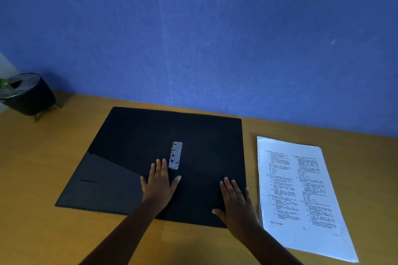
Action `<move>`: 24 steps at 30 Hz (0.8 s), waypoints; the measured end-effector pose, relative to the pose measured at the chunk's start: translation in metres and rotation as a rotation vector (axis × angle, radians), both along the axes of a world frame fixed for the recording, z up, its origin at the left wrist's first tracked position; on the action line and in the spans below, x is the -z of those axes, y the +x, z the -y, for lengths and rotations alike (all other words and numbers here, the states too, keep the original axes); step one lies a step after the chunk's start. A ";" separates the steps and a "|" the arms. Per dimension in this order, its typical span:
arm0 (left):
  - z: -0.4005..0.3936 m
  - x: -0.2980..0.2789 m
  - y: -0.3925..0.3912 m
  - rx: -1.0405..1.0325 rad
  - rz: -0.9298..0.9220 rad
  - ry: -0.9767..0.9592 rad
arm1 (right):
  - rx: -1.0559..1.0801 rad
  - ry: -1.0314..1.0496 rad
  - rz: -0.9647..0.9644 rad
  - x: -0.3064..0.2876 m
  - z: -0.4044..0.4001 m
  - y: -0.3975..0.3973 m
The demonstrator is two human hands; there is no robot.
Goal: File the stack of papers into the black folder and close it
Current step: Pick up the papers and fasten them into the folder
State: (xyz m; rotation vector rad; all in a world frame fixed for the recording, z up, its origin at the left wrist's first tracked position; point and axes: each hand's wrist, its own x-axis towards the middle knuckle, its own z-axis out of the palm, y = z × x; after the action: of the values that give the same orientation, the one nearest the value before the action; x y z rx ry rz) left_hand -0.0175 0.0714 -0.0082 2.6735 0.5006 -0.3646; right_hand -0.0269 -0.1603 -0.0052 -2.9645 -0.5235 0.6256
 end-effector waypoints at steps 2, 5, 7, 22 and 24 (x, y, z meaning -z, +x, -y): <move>0.002 0.002 -0.008 0.030 0.009 0.051 | 0.001 -0.012 -0.011 0.000 0.001 -0.003; 0.011 0.006 -0.021 0.049 0.005 0.092 | -0.003 -0.039 -0.035 0.000 0.005 -0.006; 0.016 0.007 -0.026 0.059 -0.011 0.123 | 0.000 -0.051 -0.059 -0.002 0.006 -0.006; 0.015 -0.004 -0.022 0.152 -0.182 0.193 | 0.012 -0.064 -0.086 -0.020 -0.012 0.010; 0.017 -0.004 -0.022 0.152 -0.184 0.190 | 0.019 -0.063 -0.086 -0.022 -0.013 0.011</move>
State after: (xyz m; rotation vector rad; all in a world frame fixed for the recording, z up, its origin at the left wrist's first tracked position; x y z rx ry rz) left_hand -0.0391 0.0544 -0.0038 2.8869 0.4038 -0.6408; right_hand -0.0162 -0.1468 0.0163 -2.9808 -0.4766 0.7775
